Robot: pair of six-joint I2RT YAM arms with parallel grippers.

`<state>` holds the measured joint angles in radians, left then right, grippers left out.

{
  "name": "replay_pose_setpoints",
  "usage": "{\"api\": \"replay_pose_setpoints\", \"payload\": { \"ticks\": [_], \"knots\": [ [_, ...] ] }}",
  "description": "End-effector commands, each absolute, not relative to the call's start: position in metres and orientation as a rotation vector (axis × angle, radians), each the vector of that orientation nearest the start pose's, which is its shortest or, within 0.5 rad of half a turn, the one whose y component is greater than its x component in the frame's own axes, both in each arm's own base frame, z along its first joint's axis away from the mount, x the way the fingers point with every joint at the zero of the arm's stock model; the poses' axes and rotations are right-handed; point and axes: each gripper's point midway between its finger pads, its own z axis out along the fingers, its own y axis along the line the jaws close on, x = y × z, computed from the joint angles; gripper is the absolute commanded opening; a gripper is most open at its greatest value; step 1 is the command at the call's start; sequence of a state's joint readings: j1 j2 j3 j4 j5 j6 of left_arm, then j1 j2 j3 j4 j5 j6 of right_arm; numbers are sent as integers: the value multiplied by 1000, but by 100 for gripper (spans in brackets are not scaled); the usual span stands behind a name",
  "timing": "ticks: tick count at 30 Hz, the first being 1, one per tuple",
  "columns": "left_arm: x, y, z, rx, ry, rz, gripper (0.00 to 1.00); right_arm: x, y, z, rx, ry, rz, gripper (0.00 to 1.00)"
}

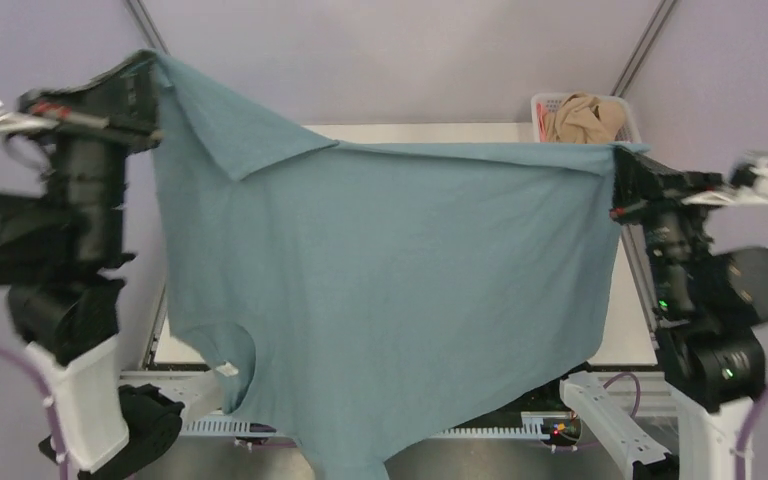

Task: Fold and stack the t-shirts
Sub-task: Flatten out the tshirt

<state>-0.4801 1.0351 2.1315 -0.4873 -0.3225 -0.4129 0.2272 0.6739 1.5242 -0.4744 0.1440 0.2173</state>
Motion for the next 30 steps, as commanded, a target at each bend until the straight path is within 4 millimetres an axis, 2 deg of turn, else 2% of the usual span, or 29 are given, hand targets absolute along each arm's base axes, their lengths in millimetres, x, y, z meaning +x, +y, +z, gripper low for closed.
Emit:
{"api": "replay_pose_setpoints", "payload": {
  "ticks": [1, 2, 3, 5, 8, 11, 13, 14, 16, 18, 21, 24, 30],
  "knots": [
    [302, -46, 612, -454, 1196, -253, 2, 264, 12, 467, 271, 1404, 140, 1],
    [326, -55, 592, -444, 1247, -203, 2, 279, 11, 442, 296, 1453, 112, 1],
    [356, -68, 562, -409, 1320, -156, 2, 294, 11, 422, 317, 1490, 91, 1],
    [408, -90, 502, -359, 1444, -99, 2, 324, 6, 362, 372, 1595, 9, 1],
    [480, -114, 397, -314, 1626, -43, 2, 363, 7, 276, 390, 1689, -77, 3],
    [532, -135, 292, -252, 1845, -17, 2, 388, 9, 207, 409, 1789, -130, 3],
    [555, -144, 237, -221, 1962, 14, 2, 405, 10, 169, 403, 1862, -175, 3],
    [565, -148, 213, -199, 2009, 32, 2, 412, 10, 158, 398, 1888, -192, 3],
    [579, -153, 176, -174, 2068, 67, 2, 428, 11, 137, 373, 1942, -230, 3],
    [591, -155, 153, -161, 2097, 87, 2, 440, 11, 113, 357, 1998, -269, 3],
    [606, -156, 134, -151, 2112, 93, 2, 455, 12, 94, 351, 2039, -294, 2],
    [622, -153, 127, -178, 2110, 57, 2, 467, 12, 86, 348, 2057, -316, 2],
    [653, -152, 122, -219, 2097, -98, 4, 482, 0, 85, 385, 2061, -378, 6]
  ]
}}
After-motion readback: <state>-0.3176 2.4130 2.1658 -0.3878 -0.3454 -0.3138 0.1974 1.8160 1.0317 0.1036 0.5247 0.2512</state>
